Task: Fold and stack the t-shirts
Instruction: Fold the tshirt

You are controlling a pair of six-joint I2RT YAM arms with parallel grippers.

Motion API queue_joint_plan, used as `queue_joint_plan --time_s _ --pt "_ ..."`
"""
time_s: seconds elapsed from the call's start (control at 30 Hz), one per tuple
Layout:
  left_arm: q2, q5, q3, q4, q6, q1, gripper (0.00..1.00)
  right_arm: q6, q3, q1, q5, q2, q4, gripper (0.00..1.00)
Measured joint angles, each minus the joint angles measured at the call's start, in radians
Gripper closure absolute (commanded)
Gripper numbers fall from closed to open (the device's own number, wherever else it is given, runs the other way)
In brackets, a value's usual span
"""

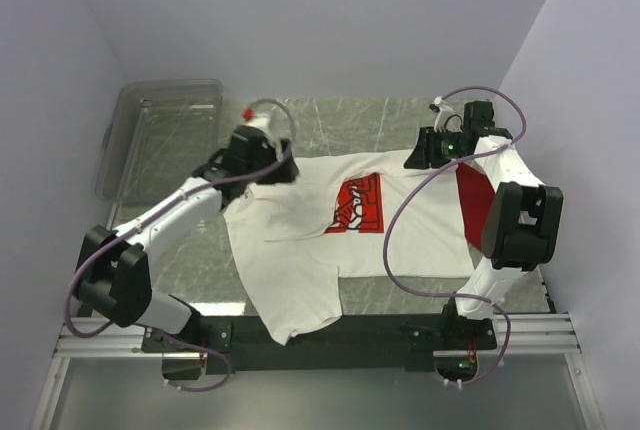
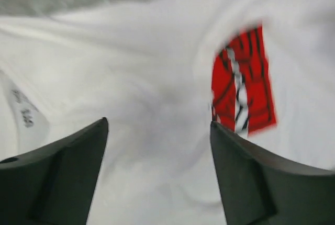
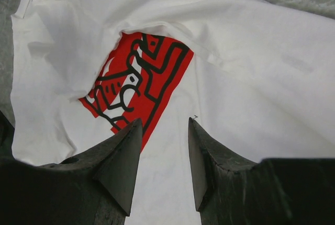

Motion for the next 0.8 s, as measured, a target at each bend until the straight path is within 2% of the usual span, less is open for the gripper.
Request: queue_joint_plan --time_s 0.03,0.07,0.1,0.17,0.27,0.43,0.5,0.8 --pt "-0.01 0.012 0.0 0.035 -0.023 0.06 0.26 0.0 0.0 0.0 0.0 0.0 0.0 0.53" --pt "-0.005 0.03 0.0 0.07 -0.045 0.114 0.35 0.0 0.0 0.0 0.0 0.0 0.0 0.53" --pt "0.016 0.045 -0.001 0.099 -0.074 0.168 0.4 0.0 0.0 0.0 0.0 0.0 0.0 0.53" --pt "0.077 0.062 -0.001 0.128 -0.121 0.238 0.42 0.0 0.0 0.0 0.0 0.0 0.0 0.53" --pt "0.191 0.048 0.004 0.119 -0.188 0.277 0.39 0.0 0.0 0.0 0.0 0.0 0.0 0.52" --pt "0.315 -0.072 0.074 0.001 -0.303 0.278 0.34 0.0 0.0 0.0 -0.002 0.0 0.001 0.53" --pt "0.326 -0.113 0.099 -0.027 -0.333 0.278 0.27 0.0 0.0 0.0 -0.003 0.0 0.001 0.53" --pt "0.432 -0.249 0.224 -0.098 -0.378 0.28 0.32 0.0 0.0 -0.001 -0.008 0.0 0.001 0.52"
